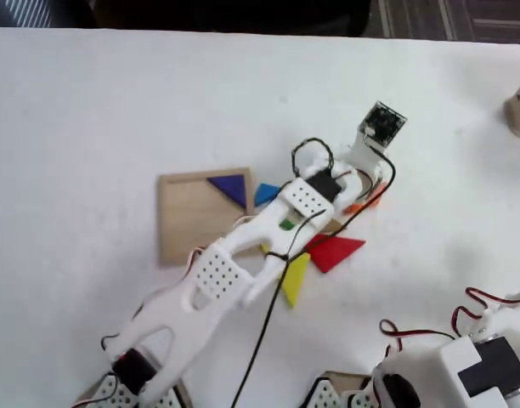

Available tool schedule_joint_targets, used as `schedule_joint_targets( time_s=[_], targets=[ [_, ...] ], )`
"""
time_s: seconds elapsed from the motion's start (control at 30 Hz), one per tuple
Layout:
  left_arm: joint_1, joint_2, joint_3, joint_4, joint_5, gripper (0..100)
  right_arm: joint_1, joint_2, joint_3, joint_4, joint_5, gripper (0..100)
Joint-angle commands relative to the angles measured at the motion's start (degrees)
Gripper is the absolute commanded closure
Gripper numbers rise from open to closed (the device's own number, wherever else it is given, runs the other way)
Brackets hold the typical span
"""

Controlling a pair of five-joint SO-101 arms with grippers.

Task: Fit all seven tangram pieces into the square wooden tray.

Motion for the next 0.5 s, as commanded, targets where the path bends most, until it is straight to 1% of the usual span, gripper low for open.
schedule_joint_targets(
  time_s=[0.0,0.2,0.47],
  targets=[
    [1.3,-1.5,-3.4,4.7,0.4,97,-0.4,-1.4,0.4,1.6,0.7,98.1],
    [1.5,-1.5,-9.1,17.3,0.4,97,-0.4,-1.4,0.3,1.6,0.7,98.1],
    [4.4,-1.4,-10.1,24.7,0.4,97,-0.5,-1.4,0.2,1.6,0.7,98.1]
  ],
)
